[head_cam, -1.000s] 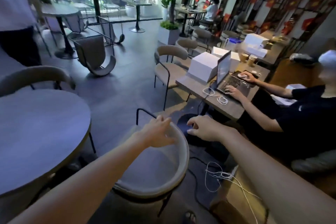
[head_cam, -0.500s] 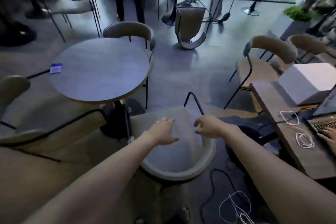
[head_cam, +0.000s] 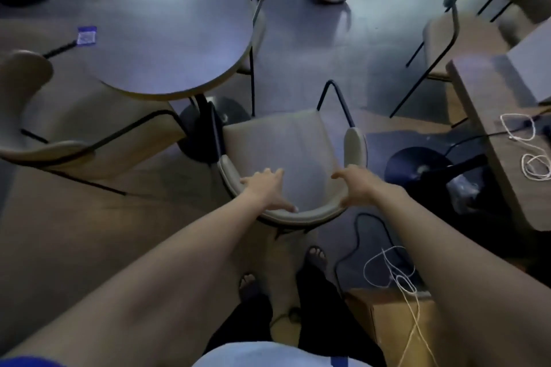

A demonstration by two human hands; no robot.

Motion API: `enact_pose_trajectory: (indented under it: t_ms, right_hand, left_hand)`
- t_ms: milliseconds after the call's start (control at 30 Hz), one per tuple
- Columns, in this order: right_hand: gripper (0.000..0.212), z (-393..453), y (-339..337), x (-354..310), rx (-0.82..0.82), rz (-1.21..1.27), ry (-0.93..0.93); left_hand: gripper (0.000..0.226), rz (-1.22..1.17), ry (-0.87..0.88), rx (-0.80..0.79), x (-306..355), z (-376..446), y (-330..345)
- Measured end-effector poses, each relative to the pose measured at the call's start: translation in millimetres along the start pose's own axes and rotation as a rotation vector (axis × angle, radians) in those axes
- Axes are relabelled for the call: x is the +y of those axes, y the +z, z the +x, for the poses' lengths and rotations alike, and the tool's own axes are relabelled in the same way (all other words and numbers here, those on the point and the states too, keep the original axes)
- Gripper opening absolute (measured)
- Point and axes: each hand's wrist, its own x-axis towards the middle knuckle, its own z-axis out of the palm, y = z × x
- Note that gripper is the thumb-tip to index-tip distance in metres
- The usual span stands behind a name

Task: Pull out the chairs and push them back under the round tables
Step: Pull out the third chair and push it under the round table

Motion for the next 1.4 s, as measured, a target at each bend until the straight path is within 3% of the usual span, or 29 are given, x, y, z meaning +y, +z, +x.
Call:
enact_pose_trajectory:
  t_ms: [200,300,433,533,600,733,933,1233,1300,1400]
  right_hand:
    - [0.100,48,52,32,-0.137,-0.045,-0.068]
    - [0.103,74,76,39,-0.188,-0.087,-0.130]
    - [0.078,95,98,47,-0.201,-0.101,-0.206]
    - [0.050,100,105,52,-0.157,-0.089,-0.218]
    - [0.042,100,106,55,-0.146,-0.112,-0.235]
    - [0.037,98,102,68,-0.151,-0.155,-0.276]
    - [0.041,109,65,114,-0.156,-0.204,-0.265]
    - [0.041,123,39,144,-0.048,-0.480,-0.348]
    - [0.050,121,46,141,-0.012,-0.506,-0.307]
    - [0.064,112,65,133,-0.039,-0.495,-0.301]
  left_hand:
    - [0.124,0.052,-0.106,-0.171,14,29,47]
    - [0.114,0.124,-0.147,-0.249,26,41,69]
    - [0.086,0.198,-0.148,-0.198,42,54,85]
    - [0.082,0.269,-0.127,-0.151,47,58,87]
    - [0.078,0.297,-0.117,-0.110,45,57,87]
    - [0.072,0.275,-0.131,-0.081,52,58,91]
    - [0.082,0.074,-0.257,-0.083,111,79,102]
    - [0.048,-0.084,-0.363,-0.246,170,100,105]
    - [0.056,-0.069,-0.362,-0.264,165,94,109]
    - [0.092,0.020,-0.346,-0.219,149,82,118]
